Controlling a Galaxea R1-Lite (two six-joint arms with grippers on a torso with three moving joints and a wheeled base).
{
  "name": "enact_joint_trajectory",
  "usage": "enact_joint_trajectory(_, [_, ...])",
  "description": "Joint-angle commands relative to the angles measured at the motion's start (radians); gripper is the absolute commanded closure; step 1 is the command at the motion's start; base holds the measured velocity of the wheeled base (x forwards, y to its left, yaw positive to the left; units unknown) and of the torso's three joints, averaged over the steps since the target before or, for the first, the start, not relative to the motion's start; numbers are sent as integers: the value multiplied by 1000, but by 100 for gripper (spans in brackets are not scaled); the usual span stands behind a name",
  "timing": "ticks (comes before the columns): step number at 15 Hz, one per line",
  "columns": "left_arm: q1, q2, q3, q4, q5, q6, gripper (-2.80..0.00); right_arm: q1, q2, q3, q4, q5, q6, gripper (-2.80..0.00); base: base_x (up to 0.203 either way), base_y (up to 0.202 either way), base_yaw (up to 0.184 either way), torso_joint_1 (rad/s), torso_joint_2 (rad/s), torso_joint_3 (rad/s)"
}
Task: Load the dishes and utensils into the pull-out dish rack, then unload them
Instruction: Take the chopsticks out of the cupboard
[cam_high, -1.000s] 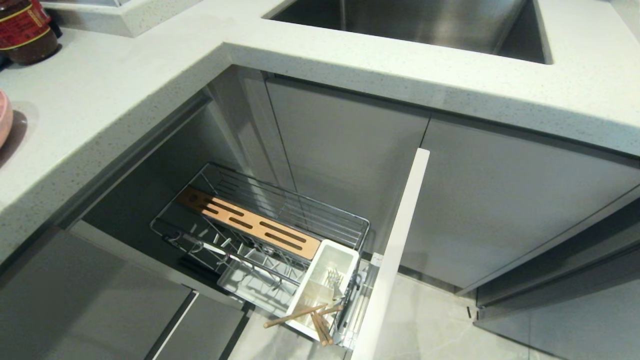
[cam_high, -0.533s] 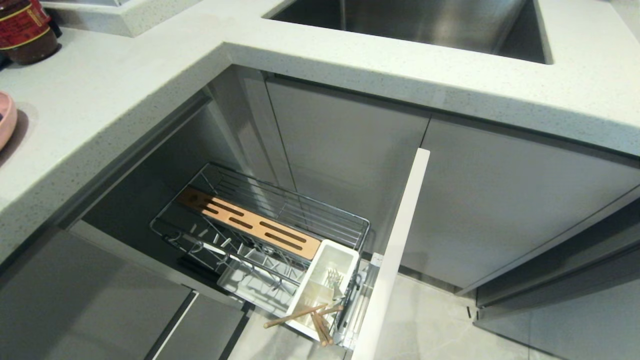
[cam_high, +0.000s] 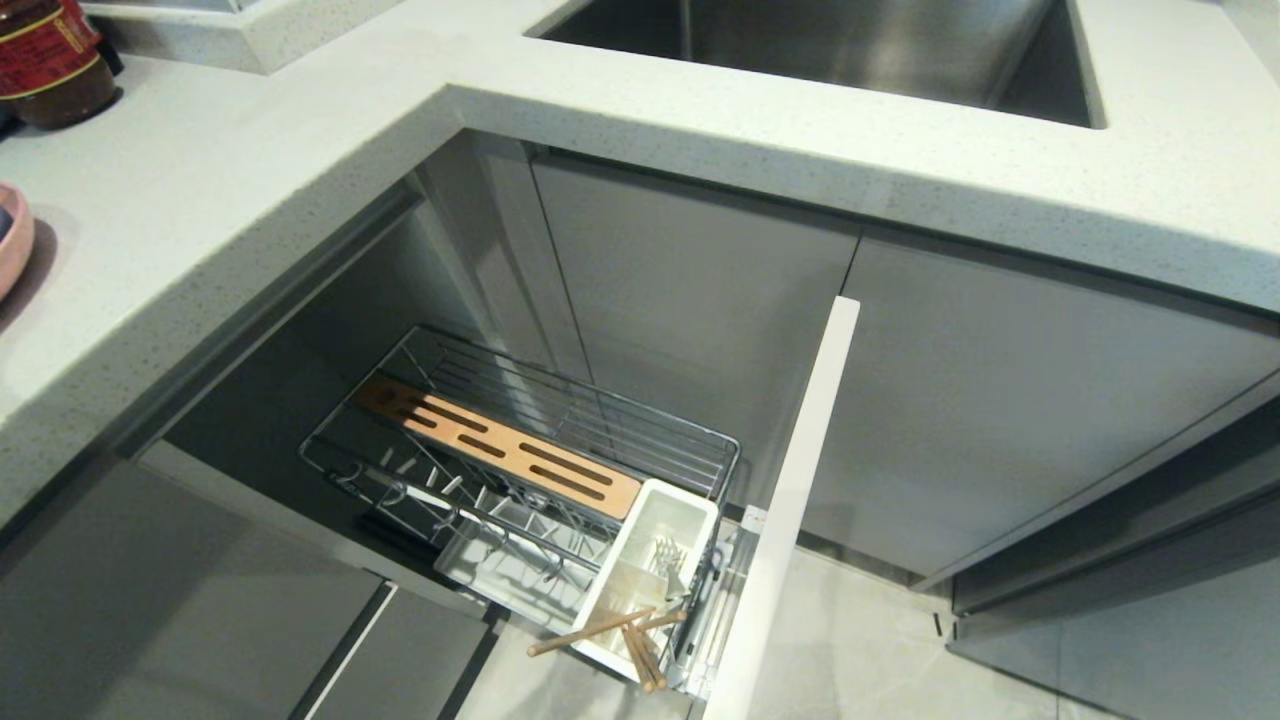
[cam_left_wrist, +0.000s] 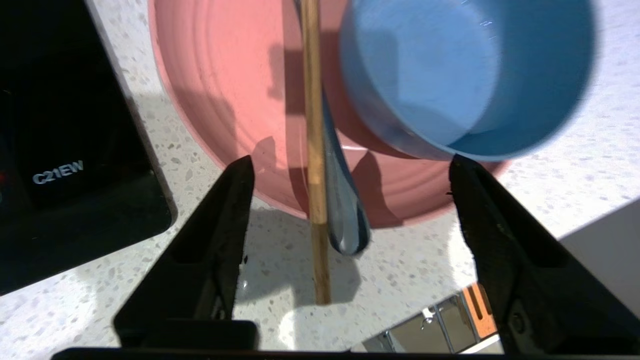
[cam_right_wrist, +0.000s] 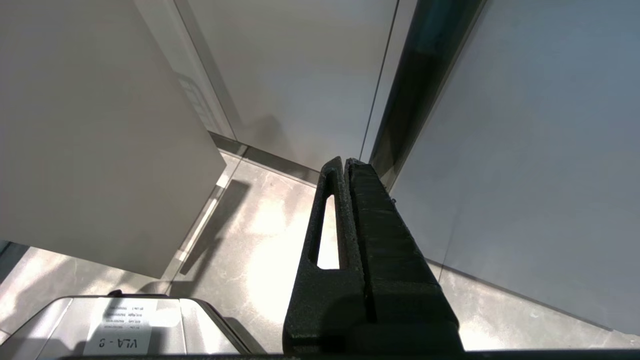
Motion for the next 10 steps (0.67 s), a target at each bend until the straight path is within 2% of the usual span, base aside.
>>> enact_joint_trajectory(1, [0, -40, -10, 0, 2, -1, -280, 0, 0, 0, 0, 0, 0, 0, 0, 0, 0, 0, 0, 0])
enact_joint_trajectory(3, [-1, -88, -18, -20, 27, 1, -280, 0, 0, 0, 0, 0, 0, 0, 0, 0, 0, 0, 0, 0])
enact_joint_trajectory(4, [-2, -111, -30, -28, 39, 3, 0, 0, 0, 0, 0, -1, 0, 0, 0, 0, 0, 0, 0, 0])
enact_joint_trajectory(5, [-10, -124, -53, -33, 44, 7, 0, 0, 0, 0, 0, 0, 0, 0, 0, 0, 0, 0, 0, 0])
enact_joint_trajectory(7, [-85, -141, -148, -65, 64, 14, 0, 0, 0, 0, 0, 0, 0, 0, 0, 0, 0, 0, 0, 0])
enact_joint_trajectory(9, [-208, -137, -241, -149, 144, 28, 0, 0, 0, 0, 0, 0, 0, 0, 0, 0, 0, 0, 0, 0])
enact_joint_trajectory(10, [-294, -132, -268, -182, 186, 30, 0, 0, 0, 0, 0, -1, 0, 0, 0, 0, 0, 0, 0, 0])
